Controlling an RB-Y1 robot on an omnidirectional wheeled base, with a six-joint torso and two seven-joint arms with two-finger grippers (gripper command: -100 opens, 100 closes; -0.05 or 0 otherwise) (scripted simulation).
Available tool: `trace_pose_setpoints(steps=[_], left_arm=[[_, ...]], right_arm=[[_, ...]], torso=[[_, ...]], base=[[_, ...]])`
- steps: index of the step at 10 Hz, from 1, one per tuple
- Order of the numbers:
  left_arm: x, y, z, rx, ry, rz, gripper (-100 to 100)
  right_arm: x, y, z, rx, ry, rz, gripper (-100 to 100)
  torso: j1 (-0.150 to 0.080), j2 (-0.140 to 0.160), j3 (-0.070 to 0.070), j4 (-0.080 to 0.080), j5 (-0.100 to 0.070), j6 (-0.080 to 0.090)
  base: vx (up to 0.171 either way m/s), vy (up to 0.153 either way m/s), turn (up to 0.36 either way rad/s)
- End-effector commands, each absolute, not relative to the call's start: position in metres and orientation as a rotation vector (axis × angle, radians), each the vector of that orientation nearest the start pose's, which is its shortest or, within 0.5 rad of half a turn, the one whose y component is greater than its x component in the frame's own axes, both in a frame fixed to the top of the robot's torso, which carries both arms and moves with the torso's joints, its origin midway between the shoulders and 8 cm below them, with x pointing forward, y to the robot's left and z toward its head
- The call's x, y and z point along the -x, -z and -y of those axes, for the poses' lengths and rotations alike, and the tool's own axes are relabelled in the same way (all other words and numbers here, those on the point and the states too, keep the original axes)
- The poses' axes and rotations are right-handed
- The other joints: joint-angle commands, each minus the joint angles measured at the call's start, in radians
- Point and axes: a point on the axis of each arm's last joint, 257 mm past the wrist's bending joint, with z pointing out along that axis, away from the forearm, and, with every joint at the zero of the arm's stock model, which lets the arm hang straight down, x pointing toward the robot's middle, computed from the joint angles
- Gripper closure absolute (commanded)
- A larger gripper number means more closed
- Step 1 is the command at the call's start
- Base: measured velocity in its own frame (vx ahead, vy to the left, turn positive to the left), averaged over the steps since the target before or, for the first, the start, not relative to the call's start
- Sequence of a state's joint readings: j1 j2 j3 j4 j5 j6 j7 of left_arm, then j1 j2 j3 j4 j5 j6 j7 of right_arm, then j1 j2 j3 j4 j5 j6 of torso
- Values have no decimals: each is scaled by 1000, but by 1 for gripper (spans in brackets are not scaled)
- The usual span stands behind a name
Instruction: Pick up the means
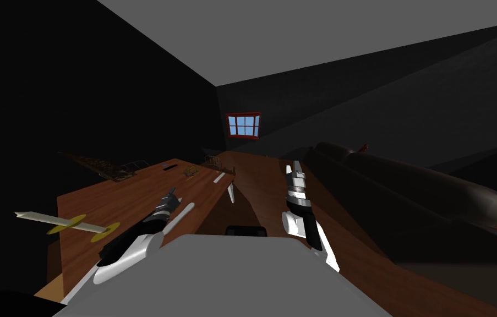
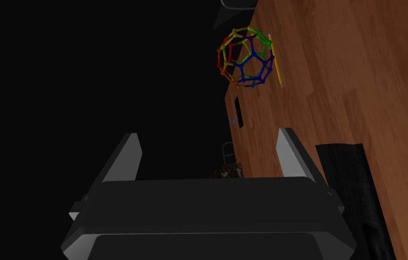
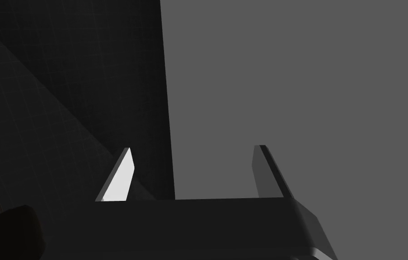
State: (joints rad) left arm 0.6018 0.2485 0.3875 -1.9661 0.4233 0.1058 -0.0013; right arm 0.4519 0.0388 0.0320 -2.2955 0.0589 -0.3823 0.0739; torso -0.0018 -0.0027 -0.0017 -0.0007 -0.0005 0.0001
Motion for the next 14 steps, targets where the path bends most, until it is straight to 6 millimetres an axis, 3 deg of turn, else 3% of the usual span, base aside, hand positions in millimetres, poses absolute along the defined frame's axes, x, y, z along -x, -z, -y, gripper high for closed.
trace_pose_setpoints(steps=[1, 2, 3, 4, 5, 7, 8, 9, 10, 12, 13, 14], left_arm=[[-313, 250, -529, 1558, 761, -993, -100], [-313, 253, -529, 1570, 755, -1000, -100], [-296, 271, -549, 1644, 714, -987, -100], [-294, 277, -549, 1666, 704, -999, -100], [-275, 294, -568, 1739, 664, -978, -100], [-272, 301, -566, 1766, 651, -992, -100], [-251, 319, -583, 1845, 609, -967, -100], [-249, 324, -582, 1865, 599, -976, -100], [-228, 337, -598, 1934, 563, -939, -100], [-224, 345, -596, 1963, 548, -953, -100], [-201, 359, -610, 2038, 510, -912, -100], [-198, 364, -608, 2059, 499, -921, -100]], right_arm=[[-366, -25, 264, -671, -1231, -674, 0], [-365, -25, 264, -671, -1230, -674, 0], [-365, -25, 264, -671, -1230, -674, 0], [-366, -25, 264, -671, -1231, -674, 0], [-365, -25, 264, -671, -1230, -674, 0], [-365, -25, 264, -671, -1230, -674, 0], [-365, -25, 264, -671, -1230, -674, 0], [-366, -25, 264, -671, -1231, -674, 0], [-365, -25, 264, -671, -1230, -674, 0], [-365, -25, 264, -671, -1230, -674, 0], [-365, -25, 264, -671, -1230, -674, 0], [-365, -25, 264, -671, -1230, -674, 0]], torso=[[0, 0, 0, 0, 0, 0], [0, 0, 0, 0, 0, -1], [1, 2, 1, 0, 0, -1], [1, 1, 0, 0, 0, 0], [1, 1, 0, 0, 0, -1], [0, 0, 0, 0, 0, -1], [1, 2, 1, 0, 0, -1], [1, 1, 1, 0, 0, 0], [1, 1, 1, 0, 0, -1], [1, 0, 0, 0, 0, -1], [1, 1, 1, 0, 0, -1], [1, 1, 1, 0, 0, 0]], base=[[38, -20, -58], [17, -9, 33], [44, -14, -137], [42, -10, -94], [52, -22, -167], [31, -10, -21], [35, -9, -157], [38, -5, -91], [56, -7, -148], [35, 0, -31], [35, 0, -144], [36, 4, -101]])
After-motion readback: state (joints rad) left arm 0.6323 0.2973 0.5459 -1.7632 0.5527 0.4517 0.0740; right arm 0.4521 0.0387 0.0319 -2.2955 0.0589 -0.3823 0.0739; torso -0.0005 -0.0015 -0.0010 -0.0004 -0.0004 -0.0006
